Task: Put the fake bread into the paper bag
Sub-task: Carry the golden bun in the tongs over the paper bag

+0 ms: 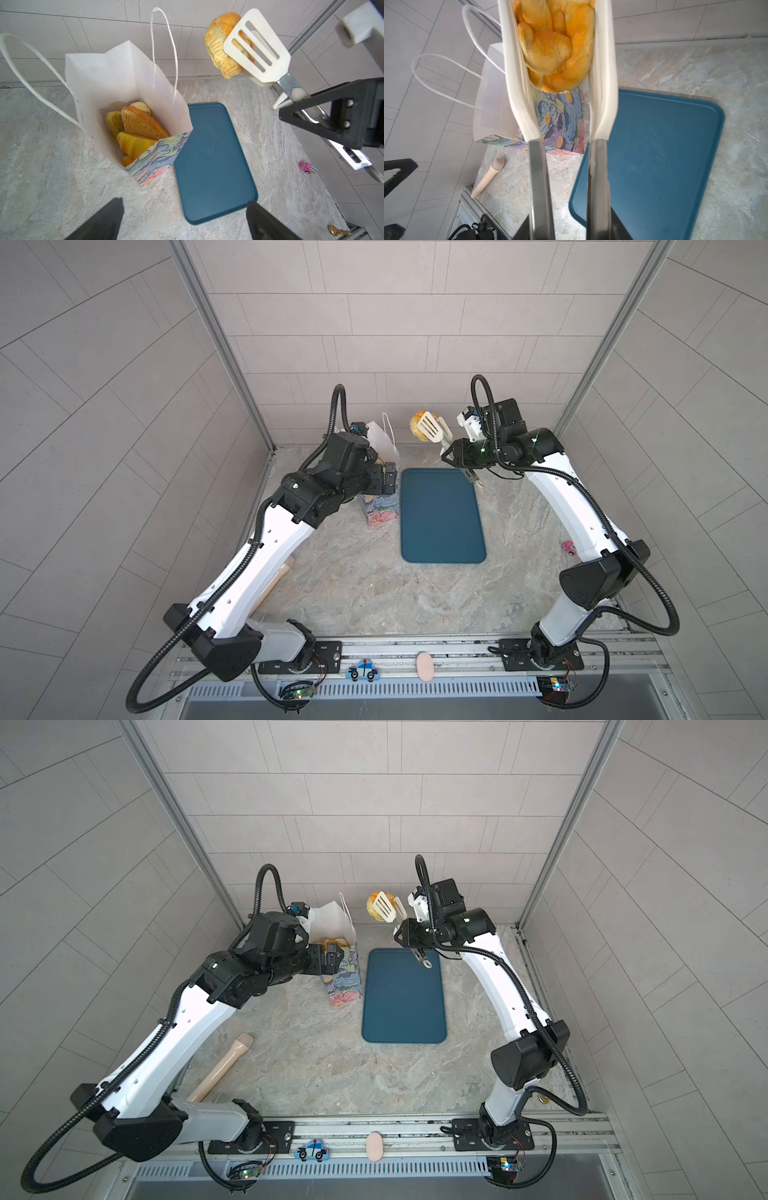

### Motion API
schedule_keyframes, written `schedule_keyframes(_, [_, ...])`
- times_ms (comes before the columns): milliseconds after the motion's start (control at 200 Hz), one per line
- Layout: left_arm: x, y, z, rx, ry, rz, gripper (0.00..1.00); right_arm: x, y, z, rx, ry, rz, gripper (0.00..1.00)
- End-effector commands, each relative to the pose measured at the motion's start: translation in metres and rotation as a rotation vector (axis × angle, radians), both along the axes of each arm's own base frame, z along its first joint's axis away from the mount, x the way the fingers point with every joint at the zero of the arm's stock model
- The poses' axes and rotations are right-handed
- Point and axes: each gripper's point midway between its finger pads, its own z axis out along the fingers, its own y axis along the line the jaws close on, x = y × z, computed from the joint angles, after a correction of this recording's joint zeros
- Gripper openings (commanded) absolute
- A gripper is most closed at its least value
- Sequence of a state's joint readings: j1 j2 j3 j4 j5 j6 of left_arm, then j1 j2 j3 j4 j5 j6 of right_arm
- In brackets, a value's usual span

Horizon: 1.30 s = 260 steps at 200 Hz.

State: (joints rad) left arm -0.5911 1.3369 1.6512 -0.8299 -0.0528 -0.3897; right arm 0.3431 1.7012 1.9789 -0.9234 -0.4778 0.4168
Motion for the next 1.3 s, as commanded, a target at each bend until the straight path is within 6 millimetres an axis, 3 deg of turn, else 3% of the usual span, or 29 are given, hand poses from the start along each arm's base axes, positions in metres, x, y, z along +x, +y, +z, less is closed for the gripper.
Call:
schedule_keyframes(0, [-0.007, 0.016, 0.019, -0.009, -0.039, 0.021, 1.0, -0.012, 0.016, 0.055, 0.078, -0.153, 0.055, 0.43])
schedule_keyframes(265, [-0.01, 0.039, 0.027, -0.038, -0.061, 0.073, 1.0, -0.026, 0.057, 0.066, 0.095, -0.204, 0.169, 0.43])
schedule_keyframes(656, [-0.019, 0.068, 0.015, -0.04, -0.05, 0.165, 1.0, -0.036, 0.104, 0.033, -0.012, -0.146, 0.289, 0.43])
schedule_keyframes(1131, [-0.022, 0.068, -0.01, -0.029, 0.019, 0.164, 1.0, -0.02, 0.101, -0.011, -0.148, -0.045, 0.24, 0.44])
schedule_keyframes(1296, [-0.02, 0.062, -0.016, -0.037, 0.042, 0.151, 1.0, -0.019, 0.1, -0.012, -0.156, -0.045, 0.235, 0.46])
